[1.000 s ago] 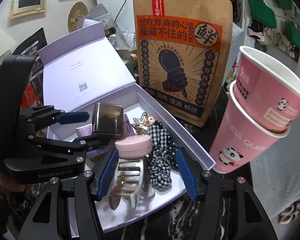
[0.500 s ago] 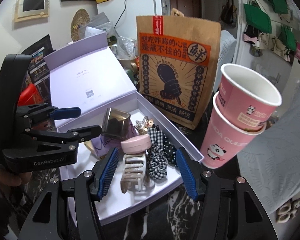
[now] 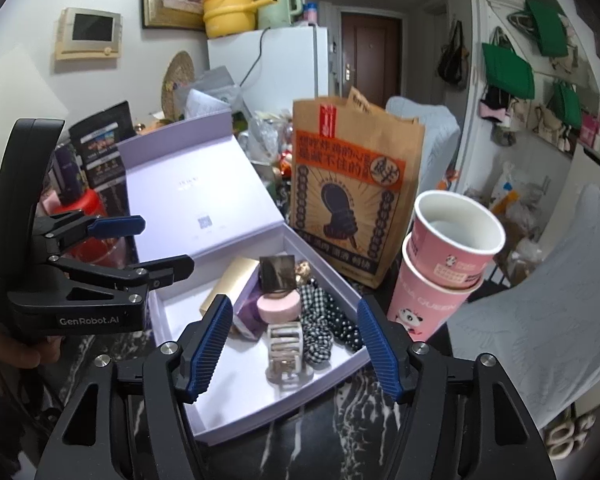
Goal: Organize rigid objects
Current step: 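Lower the dark case into the box with the left tool while the right tool lowers the compact, then open both tools and withdraw them from the lavender box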
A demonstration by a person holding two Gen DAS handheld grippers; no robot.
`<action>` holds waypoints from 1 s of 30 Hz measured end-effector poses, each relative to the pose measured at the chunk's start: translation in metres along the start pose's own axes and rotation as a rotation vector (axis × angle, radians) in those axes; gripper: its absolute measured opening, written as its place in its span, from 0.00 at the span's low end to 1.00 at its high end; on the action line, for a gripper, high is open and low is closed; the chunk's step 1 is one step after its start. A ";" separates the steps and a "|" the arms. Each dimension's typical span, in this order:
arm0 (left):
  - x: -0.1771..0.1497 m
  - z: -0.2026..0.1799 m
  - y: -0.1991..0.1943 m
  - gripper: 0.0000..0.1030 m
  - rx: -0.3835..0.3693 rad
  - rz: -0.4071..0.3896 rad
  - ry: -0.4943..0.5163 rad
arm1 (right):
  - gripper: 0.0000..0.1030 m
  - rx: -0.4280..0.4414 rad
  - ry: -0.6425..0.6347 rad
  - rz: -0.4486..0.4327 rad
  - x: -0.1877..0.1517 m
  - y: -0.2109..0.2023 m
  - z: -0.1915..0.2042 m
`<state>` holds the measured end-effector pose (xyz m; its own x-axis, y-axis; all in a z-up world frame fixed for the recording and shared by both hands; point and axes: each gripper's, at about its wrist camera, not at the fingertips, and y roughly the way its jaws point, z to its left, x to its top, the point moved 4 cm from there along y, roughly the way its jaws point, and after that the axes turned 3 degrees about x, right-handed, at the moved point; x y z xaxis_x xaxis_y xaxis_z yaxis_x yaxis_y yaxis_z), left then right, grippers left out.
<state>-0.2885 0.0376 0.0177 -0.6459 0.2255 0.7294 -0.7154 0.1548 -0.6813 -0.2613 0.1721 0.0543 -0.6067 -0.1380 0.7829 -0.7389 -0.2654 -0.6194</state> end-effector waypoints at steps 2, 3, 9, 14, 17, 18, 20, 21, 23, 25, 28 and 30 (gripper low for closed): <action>0.001 0.001 -0.009 0.79 0.000 -0.009 -0.007 | 0.65 -0.004 -0.005 -0.018 0.002 -0.009 0.004; 0.001 0.002 -0.012 0.79 0.001 -0.013 -0.010 | 0.66 -0.005 -0.008 -0.027 0.003 -0.013 0.005; -0.004 0.005 -0.036 0.79 -0.020 -0.024 -0.039 | 0.73 -0.007 -0.020 -0.068 0.005 -0.036 0.016; -0.012 0.004 -0.061 0.79 0.003 -0.051 -0.038 | 0.76 -0.013 -0.022 -0.085 0.001 -0.054 0.024; -0.018 0.005 -0.074 0.79 0.022 -0.060 -0.040 | 0.82 -0.024 -0.017 -0.098 -0.003 -0.064 0.028; -0.020 0.005 -0.077 0.79 0.027 -0.063 -0.041 | 0.82 -0.031 -0.016 -0.103 -0.004 -0.067 0.030; -0.025 0.005 -0.086 0.80 0.038 -0.069 -0.048 | 0.83 -0.041 -0.014 -0.108 -0.008 -0.073 0.031; -0.028 0.006 -0.089 0.80 0.043 -0.068 -0.051 | 0.84 -0.044 -0.010 -0.110 -0.010 -0.076 0.032; -0.034 0.007 -0.095 0.80 0.050 -0.065 -0.057 | 0.84 -0.043 0.001 -0.111 -0.015 -0.080 0.033; -0.041 0.007 -0.100 0.80 0.055 -0.059 -0.064 | 0.85 -0.040 0.020 -0.105 -0.020 -0.082 0.035; -0.049 0.008 -0.104 0.80 0.067 -0.052 -0.074 | 0.85 -0.036 0.034 -0.092 -0.029 -0.085 0.038; -0.055 0.008 -0.105 0.80 0.079 -0.045 -0.077 | 0.85 -0.037 0.040 -0.084 -0.034 -0.086 0.041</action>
<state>-0.1800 0.0009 0.0502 -0.6289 0.1444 0.7640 -0.7611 0.0864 -0.6428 -0.1654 0.1607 0.0829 -0.5528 -0.0781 0.8297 -0.7976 -0.2387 -0.5539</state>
